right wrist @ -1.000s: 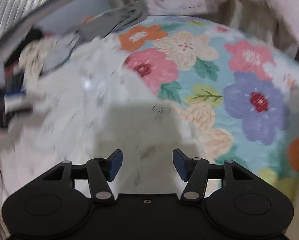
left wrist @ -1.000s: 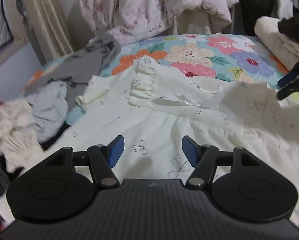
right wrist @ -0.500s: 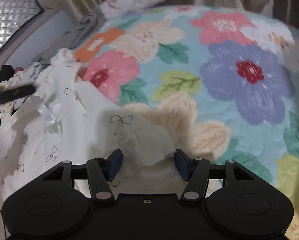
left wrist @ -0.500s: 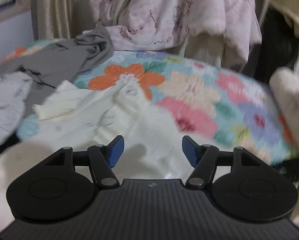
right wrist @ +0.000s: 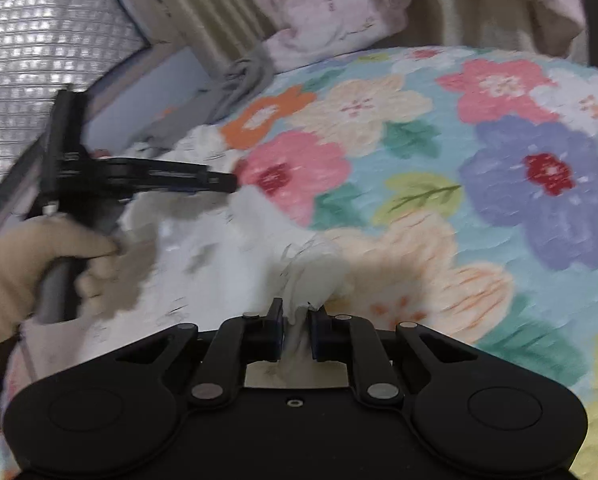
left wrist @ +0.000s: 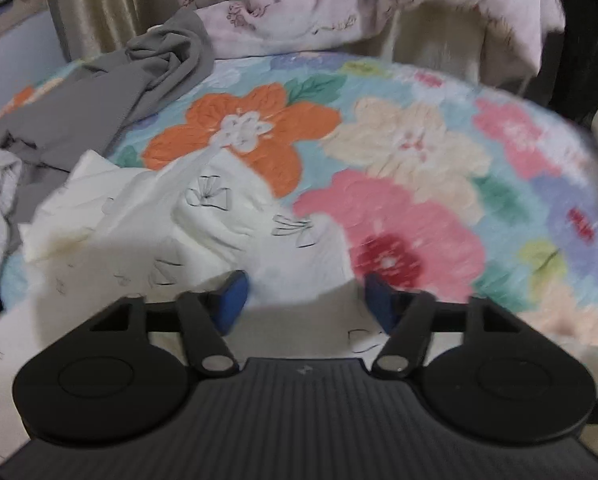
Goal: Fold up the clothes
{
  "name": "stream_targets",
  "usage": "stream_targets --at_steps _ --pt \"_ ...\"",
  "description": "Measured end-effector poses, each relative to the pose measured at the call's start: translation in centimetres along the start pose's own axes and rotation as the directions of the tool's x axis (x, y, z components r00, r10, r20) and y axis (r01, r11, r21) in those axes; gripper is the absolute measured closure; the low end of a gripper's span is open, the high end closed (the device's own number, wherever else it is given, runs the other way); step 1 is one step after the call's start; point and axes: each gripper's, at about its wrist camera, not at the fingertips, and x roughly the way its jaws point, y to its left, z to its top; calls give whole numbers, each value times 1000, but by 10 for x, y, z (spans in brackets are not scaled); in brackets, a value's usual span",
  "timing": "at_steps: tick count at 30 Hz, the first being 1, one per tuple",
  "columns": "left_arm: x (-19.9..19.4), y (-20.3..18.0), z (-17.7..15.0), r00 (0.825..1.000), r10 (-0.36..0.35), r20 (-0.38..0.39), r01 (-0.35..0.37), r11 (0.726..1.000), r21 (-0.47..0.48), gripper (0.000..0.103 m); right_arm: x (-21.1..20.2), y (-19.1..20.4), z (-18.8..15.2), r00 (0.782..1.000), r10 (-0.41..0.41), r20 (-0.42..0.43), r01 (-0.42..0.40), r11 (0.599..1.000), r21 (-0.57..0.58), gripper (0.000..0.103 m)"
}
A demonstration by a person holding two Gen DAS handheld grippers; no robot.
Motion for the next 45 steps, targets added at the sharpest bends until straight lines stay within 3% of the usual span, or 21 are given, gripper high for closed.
stream_targets --at_steps 4,8,12,17,20,24,28,30,31,33,34,37,42,43,45 --pt "-11 15 -12 998 47 -34 -45 998 41 58 -3 26 -12 991 118 -58 -121 992 -46 87" --pt "-26 38 -26 995 88 -56 -83 994 75 53 4 53 -30 966 201 -164 -221 969 -109 87" --pt "-37 61 -44 993 98 -59 -100 995 -26 51 26 67 -43 942 191 -276 -241 957 -161 86" --pt "-45 71 -57 989 140 -48 -143 988 -64 47 28 71 -47 928 192 -318 -261 946 -191 83" --pt "-55 74 -57 986 165 -22 -166 982 -92 45 22 68 -43 929 207 -308 -270 946 -178 82" --pt "-72 65 -53 984 176 30 -176 984 -14 44 20 57 -38 935 235 -264 -275 953 -125 73" --pt "-70 53 -52 982 184 33 -187 976 109 35 26 43 -37 948 261 -182 -263 965 13 39" --pt "-64 54 -54 985 175 14 -175 979 109 35 36 38 -38 958 255 -133 -244 965 95 39" --pt "-65 56 -54 986 165 23 -166 982 91 35 38 36 -38 959 261 -109 -247 961 124 40" --pt "-67 58 -56 988 146 42 -148 987 54 35 40 40 -40 961 273 -55 -265 958 112 63" --pt "-70 59 -55 990 132 57 -134 990 44 35 41 44 -39 965 257 -59 -252 965 79 89" --pt "-74 53 -51 991 96 89 -102 993 62 35 31 54 -38 979 203 -25 -204 979 -15 91" --pt "-48 44 -39 990 124 64 -132 981 142 37 11 78 -30 980 201 7 -196 964 -181 91" --pt "-40 45 -36 990 133 51 -139 980 145 40 4 75 -28 980 200 10 -194 960 -203 91" --pt "-30 47 -27 991 126 44 -131 983 125 57 -1 80 -27 985 170 23 -159 954 -254 92"
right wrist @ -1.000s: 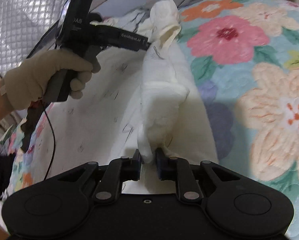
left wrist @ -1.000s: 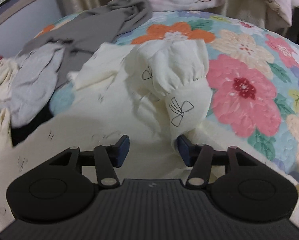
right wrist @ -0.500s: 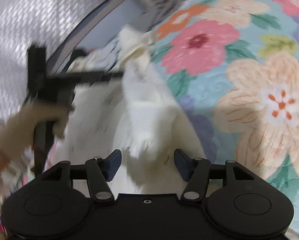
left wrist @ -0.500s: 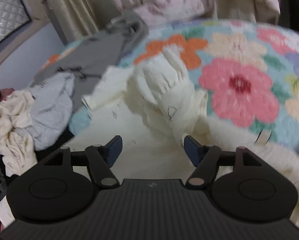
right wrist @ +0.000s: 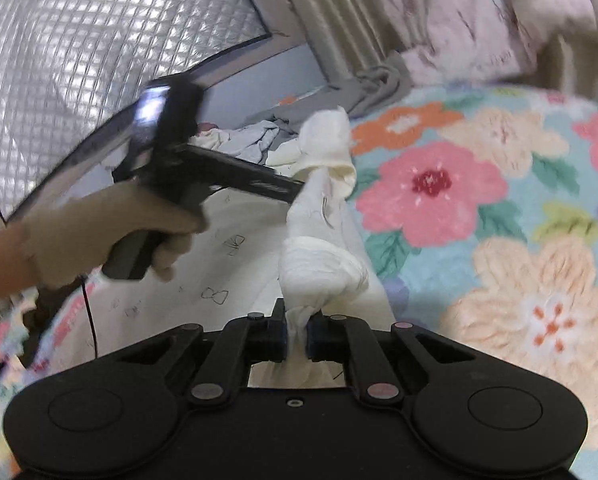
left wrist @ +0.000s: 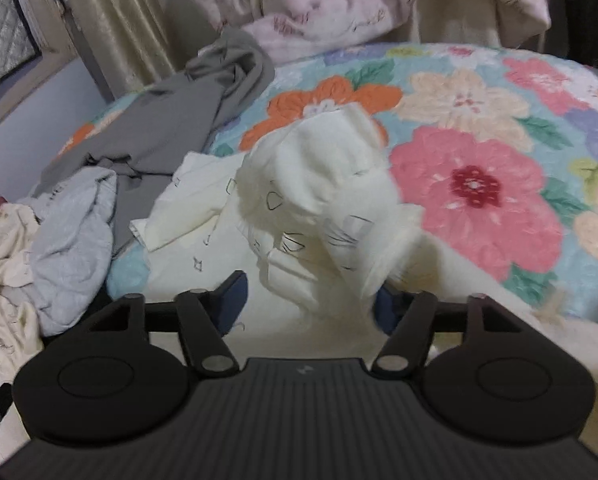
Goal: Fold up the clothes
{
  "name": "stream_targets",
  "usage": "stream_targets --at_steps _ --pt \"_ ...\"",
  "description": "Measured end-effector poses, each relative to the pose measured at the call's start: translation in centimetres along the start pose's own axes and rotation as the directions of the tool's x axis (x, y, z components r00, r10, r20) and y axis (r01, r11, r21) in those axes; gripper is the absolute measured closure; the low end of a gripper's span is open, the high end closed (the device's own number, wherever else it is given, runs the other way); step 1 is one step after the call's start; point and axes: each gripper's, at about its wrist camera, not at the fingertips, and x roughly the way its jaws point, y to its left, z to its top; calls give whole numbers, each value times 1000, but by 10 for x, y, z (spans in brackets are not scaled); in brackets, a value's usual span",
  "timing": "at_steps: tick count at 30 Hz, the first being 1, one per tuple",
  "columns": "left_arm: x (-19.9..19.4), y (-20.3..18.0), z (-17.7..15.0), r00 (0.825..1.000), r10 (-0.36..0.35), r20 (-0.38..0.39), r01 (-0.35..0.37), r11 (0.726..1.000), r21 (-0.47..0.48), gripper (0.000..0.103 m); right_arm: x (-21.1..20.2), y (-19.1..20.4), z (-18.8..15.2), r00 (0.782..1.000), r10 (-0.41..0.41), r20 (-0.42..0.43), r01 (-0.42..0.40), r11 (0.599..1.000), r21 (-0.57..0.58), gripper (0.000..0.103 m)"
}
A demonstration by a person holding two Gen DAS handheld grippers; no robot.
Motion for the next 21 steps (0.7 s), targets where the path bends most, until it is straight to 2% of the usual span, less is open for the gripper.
stream_targets --at_steps 1,2,4,6,9,12,13,14,15,16,17,18,21 --pt "5 1 4 1000 -5 -1 5 1000 -12 70 -3 1 1 999 -36 12 36 999 -32 92" --pt "8 1 11 1000 -19 6 19 1000 -20 72 -4 1 3 996 -86 25 87 993 -80 93" --pt "7 -4 24 999 -22 46 22 1000 -10 72 -6 -1 3 979 -199 49 204 966 -157 94" --pt "2 -10 35 994 -24 110 23 1000 7 72 -14 -15 5 957 -283 64 290 947 -136 94" --pt "-10 -19 45 971 -43 237 42 999 8 72 -31 -38 9 943 -319 91 324 945 -42 94" --pt "-20 -29 47 935 -66 348 68 998 4 70 -36 -45 12 912 -392 119 402 913 -71 94" --pt "-17 -34 48 935 -75 347 76 997 13 68 -34 -46 12 901 -420 105 429 898 -93 94" --pt "-13 -40 49 937 -86 338 83 996 22 55 -31 -48 12 890 -447 93 456 882 -116 94" --pt "-3 -46 52 955 -88 282 82 996 32 48 -28 -50 12 877 -475 78 481 865 -140 94" --pt "6 -49 53 968 -97 231 92 995 33 45 -18 -56 9 862 -506 32 503 847 -172 92" --pt "14 -52 53 976 -109 186 105 994 31 45 -10 -64 4 841 -541 14 534 825 -182 83" --pt "22 -54 54 983 -122 140 119 993 27 45 -2 -72 -2 819 -573 -4 562 805 -191 79" --pt "29 -47 50 982 -147 117 151 988 -29 40 -2 -91 -3 826 -560 -62 551 826 -120 73"
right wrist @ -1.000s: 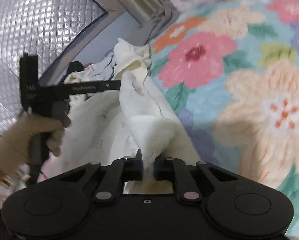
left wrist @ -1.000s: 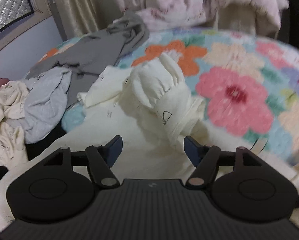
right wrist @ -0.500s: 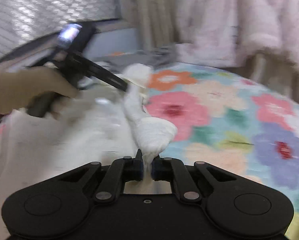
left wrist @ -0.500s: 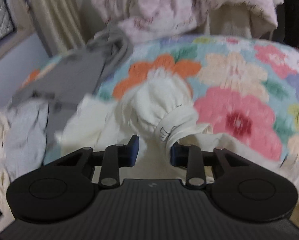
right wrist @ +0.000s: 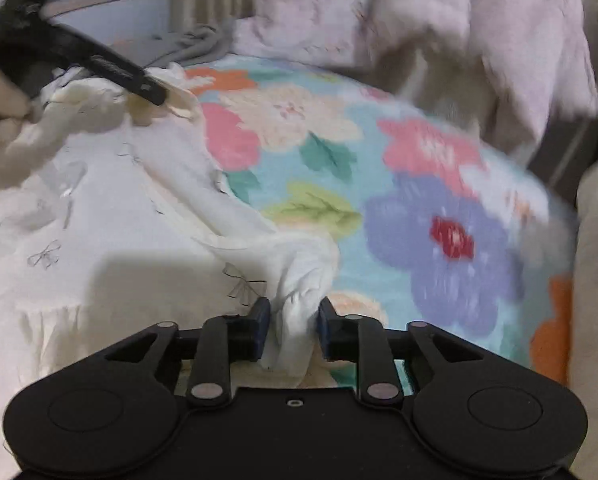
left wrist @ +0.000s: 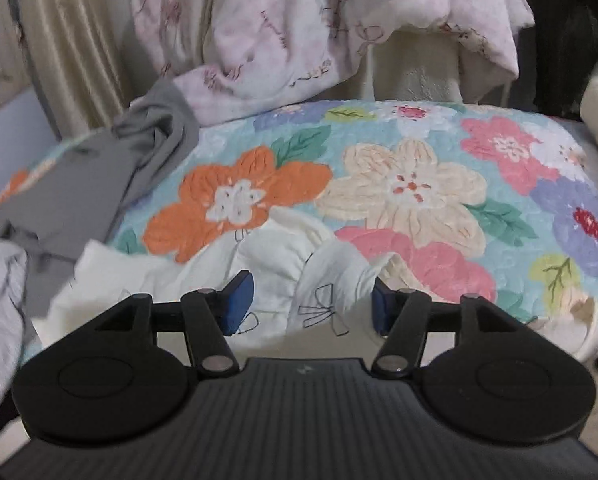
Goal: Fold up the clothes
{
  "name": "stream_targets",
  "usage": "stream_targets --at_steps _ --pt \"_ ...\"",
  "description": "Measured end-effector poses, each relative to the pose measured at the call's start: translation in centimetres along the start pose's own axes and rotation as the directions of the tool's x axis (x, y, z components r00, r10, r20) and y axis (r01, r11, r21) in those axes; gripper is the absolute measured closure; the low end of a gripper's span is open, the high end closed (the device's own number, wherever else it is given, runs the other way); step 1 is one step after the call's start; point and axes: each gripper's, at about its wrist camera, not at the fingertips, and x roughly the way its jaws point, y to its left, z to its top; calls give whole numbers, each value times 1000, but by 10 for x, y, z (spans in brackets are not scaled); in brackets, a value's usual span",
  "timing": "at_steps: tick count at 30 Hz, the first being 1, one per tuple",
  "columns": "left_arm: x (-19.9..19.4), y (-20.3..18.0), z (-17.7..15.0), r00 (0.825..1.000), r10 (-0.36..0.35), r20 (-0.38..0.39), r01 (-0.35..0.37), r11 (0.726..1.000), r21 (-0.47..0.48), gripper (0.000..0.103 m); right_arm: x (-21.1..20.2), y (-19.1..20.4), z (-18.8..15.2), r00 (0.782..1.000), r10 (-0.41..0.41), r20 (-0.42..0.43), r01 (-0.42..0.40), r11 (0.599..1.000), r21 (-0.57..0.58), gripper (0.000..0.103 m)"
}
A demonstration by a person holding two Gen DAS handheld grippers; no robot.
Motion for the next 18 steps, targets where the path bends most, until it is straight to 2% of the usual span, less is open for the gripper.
stream_targets --at_steps 2,3,5,7,9,10,12,14,15,17,18 --pt "3 8 -4 999 -33 -24 32 999 -44 38 -2 -10 3 1000 21 -14 -20 999 42 68" --pt "9 12 -5 996 -68 -63 64 996 -61 37 -7 -16 6 999 34 -9 -33 998 61 67" --pt "29 17 -5 972 -133 -194 117 989 -94 33 -18 -29 6 998 68 13 -69 988 140 56" --pt "40 19 -2 968 -130 -216 103 986 -132 31 -16 -46 2 986 165 10 -162 951 265 50" --pt "46 19 2 970 -115 -214 83 985 -153 31 -12 -59 -5 974 226 -3 -209 908 364 50" --pt "47 16 4 973 -99 -209 70 987 -142 34 -12 -61 -9 976 218 -14 -197 905 376 48" --pt "45 11 8 981 -54 -186 36 995 -98 51 -14 -58 -11 983 178 -38 -154 923 352 46" --pt "40 11 13 989 -31 -145 22 998 -62 86 -13 -53 -11 979 199 -39 -173 919 354 43" --pt "35 12 16 993 -32 -114 26 998 -54 90 -12 -50 -11 977 210 -40 -183 917 356 43" --pt "26 19 23 998 -23 -58 19 997 -72 90 -10 -40 -10 974 227 -24 -207 923 323 46" --pt "24 21 26 999 -7 -50 3 997 -81 90 -10 -33 -10 975 221 -11 -208 933 292 55"
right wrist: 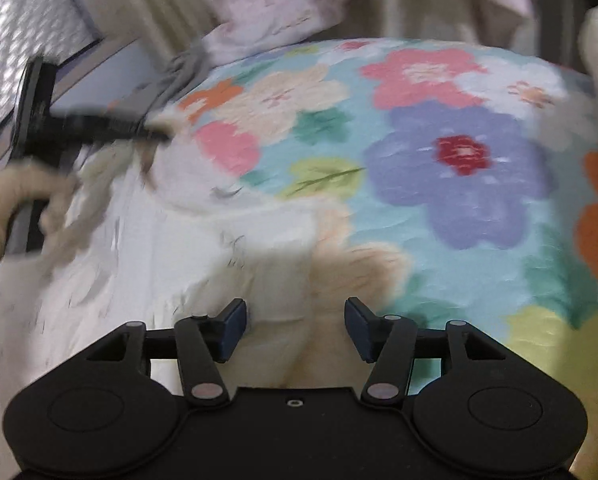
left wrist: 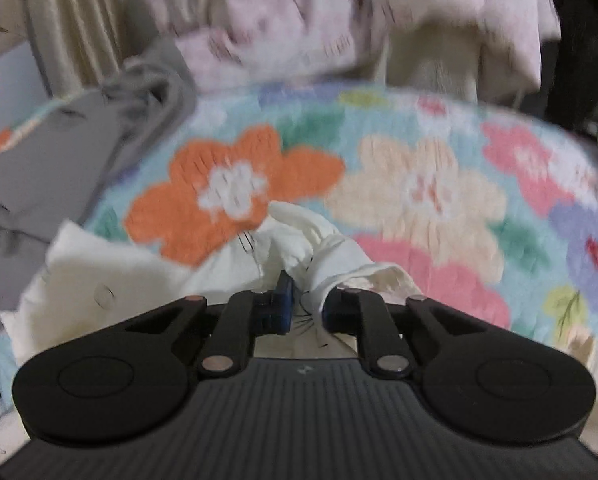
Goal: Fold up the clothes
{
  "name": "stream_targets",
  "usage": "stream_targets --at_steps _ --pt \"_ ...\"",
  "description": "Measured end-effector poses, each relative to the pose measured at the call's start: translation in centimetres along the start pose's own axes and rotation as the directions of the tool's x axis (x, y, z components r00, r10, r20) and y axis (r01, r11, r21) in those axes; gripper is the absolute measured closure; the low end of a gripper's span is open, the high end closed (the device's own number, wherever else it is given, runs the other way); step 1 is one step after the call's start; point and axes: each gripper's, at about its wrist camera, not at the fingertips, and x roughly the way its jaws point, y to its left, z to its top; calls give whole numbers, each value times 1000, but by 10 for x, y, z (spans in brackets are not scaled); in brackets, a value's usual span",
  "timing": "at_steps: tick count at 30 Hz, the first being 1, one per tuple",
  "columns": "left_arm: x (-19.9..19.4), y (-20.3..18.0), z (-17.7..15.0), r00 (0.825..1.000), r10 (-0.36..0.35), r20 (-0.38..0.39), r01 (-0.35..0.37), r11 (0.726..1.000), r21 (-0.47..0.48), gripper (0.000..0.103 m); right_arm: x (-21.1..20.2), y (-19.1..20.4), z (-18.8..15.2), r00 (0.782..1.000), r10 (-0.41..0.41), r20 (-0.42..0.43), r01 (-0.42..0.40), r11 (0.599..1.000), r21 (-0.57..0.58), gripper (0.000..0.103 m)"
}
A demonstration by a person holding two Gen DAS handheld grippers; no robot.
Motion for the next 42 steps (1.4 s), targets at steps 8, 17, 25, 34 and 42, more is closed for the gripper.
stream_targets --at_steps 8,17,25,34,42 --pt "-1 -9 -2 1000 -23 0 23 1000 -13 27 -10 21 4 988 -132 79 147 964 -222 99" --pt "-42 -17 -40 997 -75 9 75 994 -76 27 -47 -2 13 985 -75 155 90 992 -92 64" --pt "-142 -73 -101 976 -210 63 192 957 217 67 -73 -7 3 990 -83 118 93 992 -81 62" --pt "-201 -132 -181 904 -422 -72 423 856 298 73 -114 16 -52 1000 -27 -2 26 993 -116 54" --pt "-223 -154 -243 855 -490 -169 513 754 409 71 -113 16 -105 991 -76 -110 68 995 -73 54"
